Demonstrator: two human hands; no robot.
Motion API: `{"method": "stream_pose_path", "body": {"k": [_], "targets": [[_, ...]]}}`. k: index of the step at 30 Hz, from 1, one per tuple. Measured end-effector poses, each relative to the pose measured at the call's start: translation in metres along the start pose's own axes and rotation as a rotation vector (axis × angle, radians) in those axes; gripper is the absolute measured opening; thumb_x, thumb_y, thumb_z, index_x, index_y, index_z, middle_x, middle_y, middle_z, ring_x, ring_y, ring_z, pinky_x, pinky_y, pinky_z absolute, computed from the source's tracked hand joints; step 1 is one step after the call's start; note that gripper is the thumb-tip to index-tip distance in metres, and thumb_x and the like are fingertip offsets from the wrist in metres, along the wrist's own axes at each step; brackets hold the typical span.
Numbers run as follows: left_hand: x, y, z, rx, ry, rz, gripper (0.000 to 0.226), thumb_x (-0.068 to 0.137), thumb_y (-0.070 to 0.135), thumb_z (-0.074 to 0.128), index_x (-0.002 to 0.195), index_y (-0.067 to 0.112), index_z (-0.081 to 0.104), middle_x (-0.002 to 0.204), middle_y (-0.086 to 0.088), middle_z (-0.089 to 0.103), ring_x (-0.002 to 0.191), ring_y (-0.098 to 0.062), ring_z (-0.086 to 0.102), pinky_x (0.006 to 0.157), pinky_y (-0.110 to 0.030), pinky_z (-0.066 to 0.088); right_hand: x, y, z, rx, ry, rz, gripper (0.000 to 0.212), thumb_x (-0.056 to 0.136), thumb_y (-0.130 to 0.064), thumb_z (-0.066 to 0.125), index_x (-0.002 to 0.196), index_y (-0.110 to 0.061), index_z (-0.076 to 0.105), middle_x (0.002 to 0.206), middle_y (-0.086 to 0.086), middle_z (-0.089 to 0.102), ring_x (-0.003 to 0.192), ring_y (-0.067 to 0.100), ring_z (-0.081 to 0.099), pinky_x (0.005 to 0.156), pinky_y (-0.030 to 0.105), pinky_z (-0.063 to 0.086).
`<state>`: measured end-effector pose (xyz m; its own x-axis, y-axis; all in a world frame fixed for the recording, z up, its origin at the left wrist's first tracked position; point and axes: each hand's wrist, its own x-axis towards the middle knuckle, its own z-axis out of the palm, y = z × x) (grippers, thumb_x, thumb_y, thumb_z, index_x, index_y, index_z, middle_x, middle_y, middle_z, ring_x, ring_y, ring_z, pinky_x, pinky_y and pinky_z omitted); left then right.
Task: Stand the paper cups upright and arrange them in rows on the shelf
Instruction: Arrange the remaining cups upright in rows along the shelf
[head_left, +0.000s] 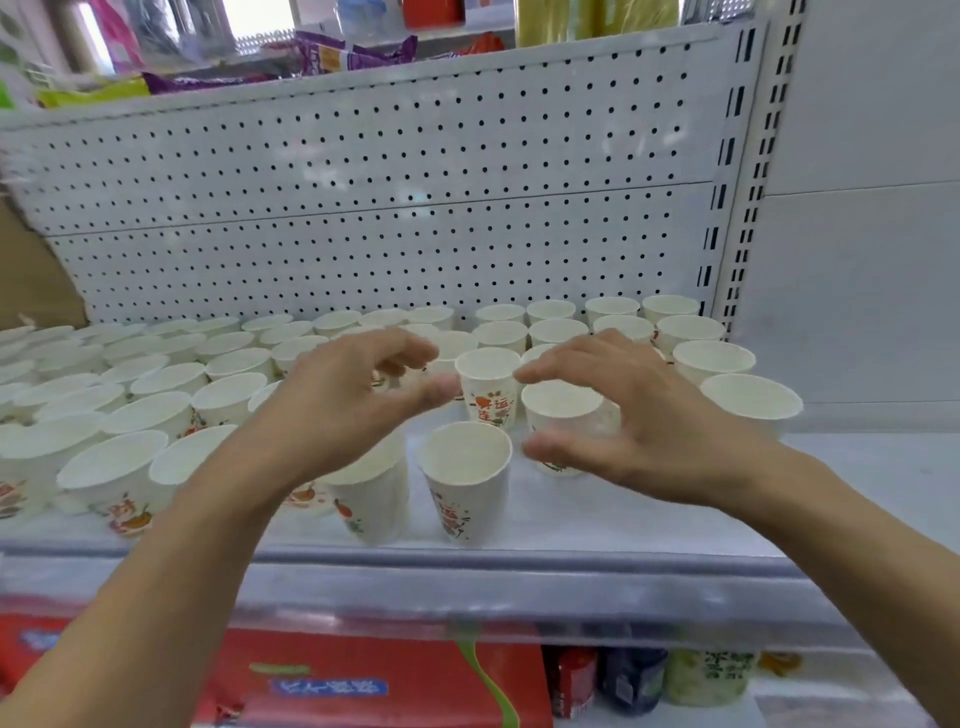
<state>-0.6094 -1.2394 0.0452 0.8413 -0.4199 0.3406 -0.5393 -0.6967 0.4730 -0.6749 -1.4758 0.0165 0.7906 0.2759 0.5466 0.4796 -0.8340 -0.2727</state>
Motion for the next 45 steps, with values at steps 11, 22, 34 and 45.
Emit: {"method": "stream_pose_path", "body": {"k": [11,22,34,45], "targets": [[-0.033,-0.033,-0.017,0.133,-0.132,-0.017,0.067,0.064,0.059,0.075,0.125,0.041,0.056,0.121,0.027,0.053,0.114,0.004,0.048,0.098,-0.026,0.038,0.061,-0.033,0.023,-0.204,-0.397,-0.016,0.067,0.076,-0.063,0.064,0.135,-0.037,0.047,0.119,-0.015,0.059,0.110,0.009,0.047,0.097,0.031,0.030],[-0.040,-0.037,-0.020,0.217,-0.132,0.014,0.073,0.066,0.058,0.074,0.132,0.045,0.045,0.125,0.025,0.042,0.126,-0.001,0.030,0.101,-0.025,0.025,0.064,-0.024,0.016,-0.234,-0.355,0.002,0.016,0.087,-0.036,0.066,0.102,-0.036,0.068,0.112,-0.016,0.059,0.099,0.001,0.041,0.091,0.027,0.023],[-0.045,-0.059,-0.040,0.036,-0.028,0.043,0.045,0.082,0.058,0.048,0.123,0.042,0.056,0.119,0.031,0.049,0.120,0.006,0.040,0.091,-0.013,0.034,0.060,-0.016,0.026,-0.432,-0.194,-0.087,0.024,0.086,-0.048,0.059,0.105,-0.036,0.066,0.108,-0.016,0.061,0.103,0.007,0.047,0.083,0.025,0.022],[-0.042,-0.091,-0.033,0.470,0.042,0.133,0.015,0.080,0.040,0.074,0.095,0.038,0.071,0.075,0.027,0.053,0.088,-0.007,0.044,0.079,-0.033,0.033,0.041,-0.076,0.088,0.005,-0.055,-0.238,0.028,0.088,-0.044,0.057,0.109,-0.029,0.068,0.098,-0.012,0.062,0.074,0.001,0.038,0.062,0.028,0.042]]}}
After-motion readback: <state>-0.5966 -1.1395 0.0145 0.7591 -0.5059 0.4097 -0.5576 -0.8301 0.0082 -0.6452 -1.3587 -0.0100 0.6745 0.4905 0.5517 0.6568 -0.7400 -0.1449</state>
